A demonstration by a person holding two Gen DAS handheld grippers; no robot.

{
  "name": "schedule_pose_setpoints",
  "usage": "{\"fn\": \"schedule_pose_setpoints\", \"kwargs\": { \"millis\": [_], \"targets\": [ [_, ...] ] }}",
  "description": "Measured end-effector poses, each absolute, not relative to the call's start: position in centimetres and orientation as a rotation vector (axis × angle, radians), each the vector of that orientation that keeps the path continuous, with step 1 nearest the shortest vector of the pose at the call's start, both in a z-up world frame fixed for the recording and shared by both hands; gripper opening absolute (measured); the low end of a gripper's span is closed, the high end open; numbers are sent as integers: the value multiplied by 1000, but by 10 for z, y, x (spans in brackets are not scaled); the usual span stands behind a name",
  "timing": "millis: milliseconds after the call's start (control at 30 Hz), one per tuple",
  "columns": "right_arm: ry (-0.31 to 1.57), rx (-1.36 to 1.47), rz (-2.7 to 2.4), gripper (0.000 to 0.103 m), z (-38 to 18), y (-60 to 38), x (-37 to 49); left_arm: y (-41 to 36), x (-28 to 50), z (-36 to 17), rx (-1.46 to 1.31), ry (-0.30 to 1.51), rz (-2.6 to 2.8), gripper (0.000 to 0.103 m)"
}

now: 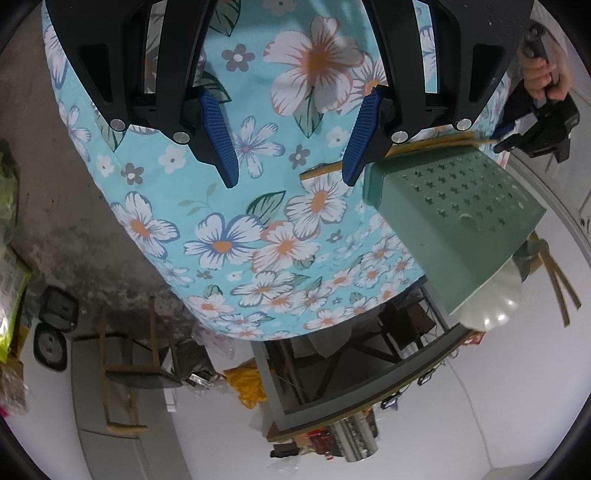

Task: Organize utensils
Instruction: 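Close the right tool on a chopstick beside the holder while the left tool holds its chopstick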

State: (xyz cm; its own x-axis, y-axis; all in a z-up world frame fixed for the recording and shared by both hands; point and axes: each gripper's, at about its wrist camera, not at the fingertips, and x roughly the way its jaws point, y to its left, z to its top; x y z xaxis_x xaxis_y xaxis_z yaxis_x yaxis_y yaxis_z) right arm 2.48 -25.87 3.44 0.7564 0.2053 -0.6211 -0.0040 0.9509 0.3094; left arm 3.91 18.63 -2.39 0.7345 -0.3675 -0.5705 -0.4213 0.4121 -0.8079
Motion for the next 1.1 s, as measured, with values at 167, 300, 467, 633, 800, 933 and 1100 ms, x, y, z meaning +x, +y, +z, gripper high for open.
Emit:
{"fn": "schedule_pose_setpoints", "kwargs": {
  "millis": [167, 300, 467, 633, 800, 933, 1100],
  "targets": [
    [723, 312, 124, 56, 31, -259, 27, 196, 37, -33, -1286, 752, -2, 11],
    [722, 301, 121, 56, 31, -257, 27, 200, 28, -34, -1354, 704, -4, 8],
    [719, 241, 144, 56, 32, -244, 25, 219, 6, -34, -1440, 681, -8, 6],
    [719, 138, 218, 56, 31, -214, 22, 248, -20, -16, -1352, 633, 115, 8],
    [703, -9, 302, 57, 33, -177, 16, 288, -50, 4, -1260, 559, 239, 8],
    [728, -96, 401, 64, 27, -144, 16, 311, -65, 13, -1213, 531, 292, 9],
    [740, -268, 488, 63, 20, -100, 14, 339, -80, 15, -1217, 497, 312, 9]
  ]
}}
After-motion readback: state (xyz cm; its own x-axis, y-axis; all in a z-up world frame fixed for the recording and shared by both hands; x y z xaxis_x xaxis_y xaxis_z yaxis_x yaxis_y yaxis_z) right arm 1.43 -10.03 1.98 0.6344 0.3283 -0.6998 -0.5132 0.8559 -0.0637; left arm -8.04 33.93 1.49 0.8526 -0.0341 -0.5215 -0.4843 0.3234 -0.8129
